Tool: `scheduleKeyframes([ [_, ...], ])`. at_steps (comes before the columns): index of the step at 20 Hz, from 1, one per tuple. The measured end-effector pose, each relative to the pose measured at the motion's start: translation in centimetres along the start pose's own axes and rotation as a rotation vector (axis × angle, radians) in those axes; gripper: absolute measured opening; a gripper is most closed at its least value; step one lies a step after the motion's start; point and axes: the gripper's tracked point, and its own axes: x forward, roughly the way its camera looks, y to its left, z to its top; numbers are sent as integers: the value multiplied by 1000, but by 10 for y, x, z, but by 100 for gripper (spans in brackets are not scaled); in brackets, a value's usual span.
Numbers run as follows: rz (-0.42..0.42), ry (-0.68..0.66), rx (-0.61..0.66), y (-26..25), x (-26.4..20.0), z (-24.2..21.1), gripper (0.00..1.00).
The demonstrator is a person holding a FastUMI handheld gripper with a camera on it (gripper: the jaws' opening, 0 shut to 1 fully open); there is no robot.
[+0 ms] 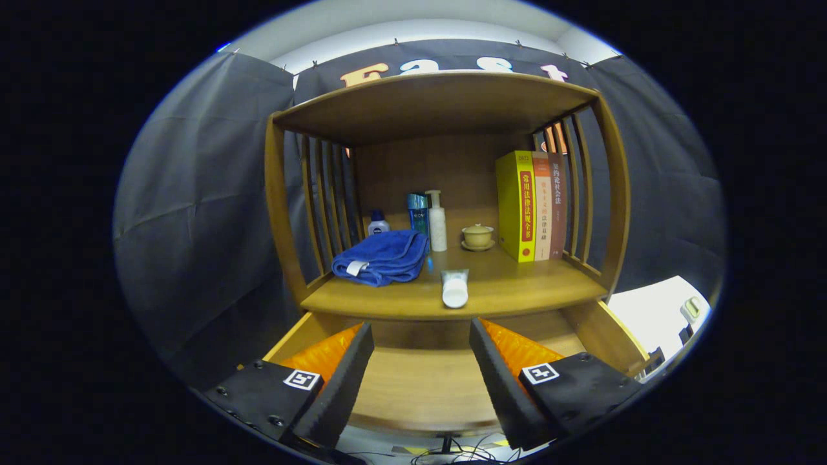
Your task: Pull open the drawer, take out the items inside it, and place them on the countertop above the cabinet.
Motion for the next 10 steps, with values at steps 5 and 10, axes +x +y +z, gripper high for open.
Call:
scheduleKeyframes([
  [5,-27,31,18,-10,-30,-39,98],
  [10,-51,64,60,-16,-46,-76,98],
])
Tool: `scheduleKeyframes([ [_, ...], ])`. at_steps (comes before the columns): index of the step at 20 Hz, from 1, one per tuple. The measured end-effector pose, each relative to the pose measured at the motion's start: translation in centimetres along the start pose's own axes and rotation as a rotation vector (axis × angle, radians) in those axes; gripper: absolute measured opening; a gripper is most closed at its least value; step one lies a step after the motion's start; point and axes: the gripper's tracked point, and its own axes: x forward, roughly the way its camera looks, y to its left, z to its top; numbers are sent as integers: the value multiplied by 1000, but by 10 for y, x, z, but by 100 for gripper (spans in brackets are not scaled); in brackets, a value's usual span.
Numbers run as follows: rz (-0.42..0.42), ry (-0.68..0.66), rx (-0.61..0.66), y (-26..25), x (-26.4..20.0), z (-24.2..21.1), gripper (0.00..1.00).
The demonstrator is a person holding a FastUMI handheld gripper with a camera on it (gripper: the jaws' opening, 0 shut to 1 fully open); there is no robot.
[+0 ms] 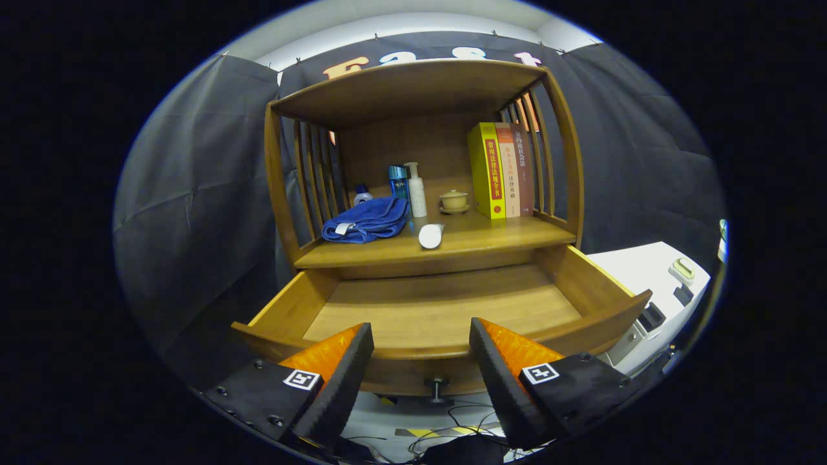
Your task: Pull open the drawer, take out the items inside it, and place them on the countertop above the cabinet.
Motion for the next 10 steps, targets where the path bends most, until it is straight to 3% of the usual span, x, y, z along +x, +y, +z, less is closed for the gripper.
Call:
scheduleKeyframes([
  [10,-74,43,-60,-10,7,-51,98],
])
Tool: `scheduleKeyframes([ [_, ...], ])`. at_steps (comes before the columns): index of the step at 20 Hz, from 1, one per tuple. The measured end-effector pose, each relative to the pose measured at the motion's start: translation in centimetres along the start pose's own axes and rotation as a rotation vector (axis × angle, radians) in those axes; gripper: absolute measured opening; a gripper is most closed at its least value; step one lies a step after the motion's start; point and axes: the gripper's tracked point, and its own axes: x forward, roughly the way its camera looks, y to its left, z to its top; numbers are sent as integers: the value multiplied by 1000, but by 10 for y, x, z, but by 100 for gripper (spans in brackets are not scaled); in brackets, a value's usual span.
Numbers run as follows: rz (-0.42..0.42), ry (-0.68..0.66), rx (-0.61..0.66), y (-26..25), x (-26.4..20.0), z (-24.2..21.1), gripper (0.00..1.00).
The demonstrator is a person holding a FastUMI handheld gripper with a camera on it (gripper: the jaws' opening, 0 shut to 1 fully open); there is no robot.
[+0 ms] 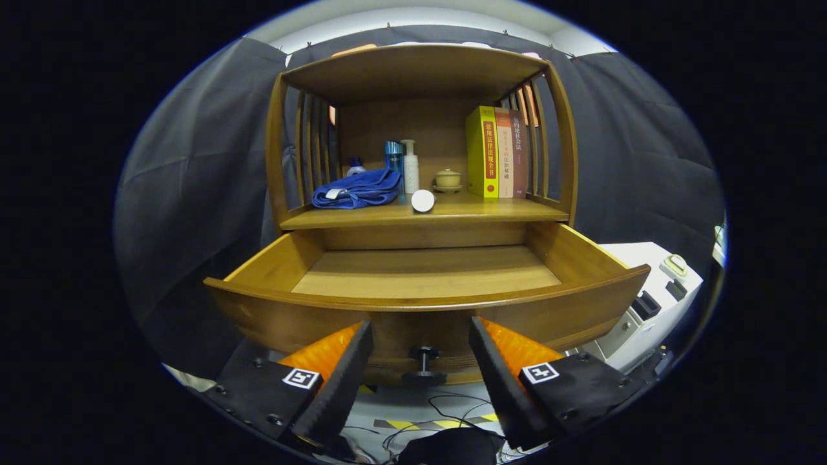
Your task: Pull open the drawer, take out the items inside it, and place them on the countertop above the cabinet.
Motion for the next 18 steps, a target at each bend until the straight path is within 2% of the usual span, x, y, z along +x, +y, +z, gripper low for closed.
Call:
scheduleKeyframes([
  [7,-4,-5,51,2,9,9,98],
  [18,-10,-18,59,1,43,29,98],
])
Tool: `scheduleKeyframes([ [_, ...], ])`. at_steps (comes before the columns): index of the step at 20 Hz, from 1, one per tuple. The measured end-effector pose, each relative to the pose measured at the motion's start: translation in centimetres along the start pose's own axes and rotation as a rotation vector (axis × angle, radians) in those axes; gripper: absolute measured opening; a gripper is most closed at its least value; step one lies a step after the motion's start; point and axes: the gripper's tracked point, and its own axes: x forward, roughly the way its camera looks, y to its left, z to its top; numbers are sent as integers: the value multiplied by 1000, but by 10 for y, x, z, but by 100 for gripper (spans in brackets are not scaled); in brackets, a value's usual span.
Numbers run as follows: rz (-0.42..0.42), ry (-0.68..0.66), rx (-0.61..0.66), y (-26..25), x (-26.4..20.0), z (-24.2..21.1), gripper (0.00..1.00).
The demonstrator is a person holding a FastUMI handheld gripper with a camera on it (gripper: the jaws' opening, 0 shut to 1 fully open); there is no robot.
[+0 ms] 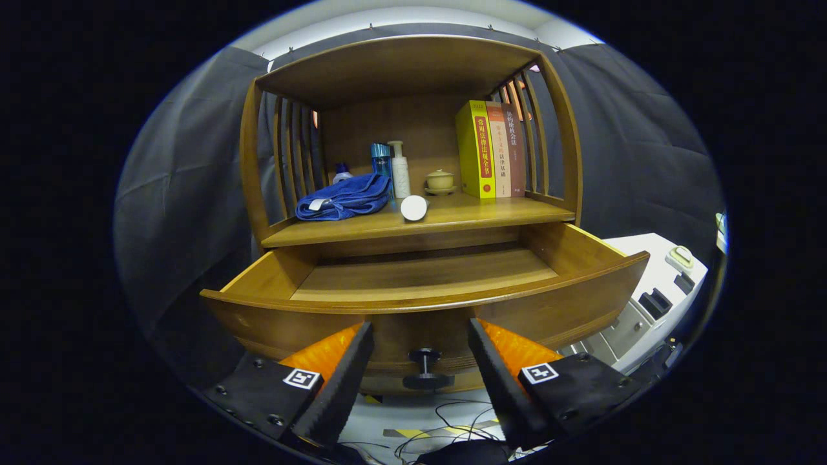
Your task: Pull open the drawer, take out the items inside it, and place them on the countertop above the cabinet.
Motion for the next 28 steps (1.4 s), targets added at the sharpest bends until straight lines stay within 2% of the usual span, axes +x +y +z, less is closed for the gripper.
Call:
scheduleKeyframes([
  [14,4,-8,24,2,85,35,98],
  [15,3,-7,20,-10,79,43,98],
  [24,-20,-1,9,-4,122,56,98],
  [28,-25,-22,0,-4,121,57,98],
])
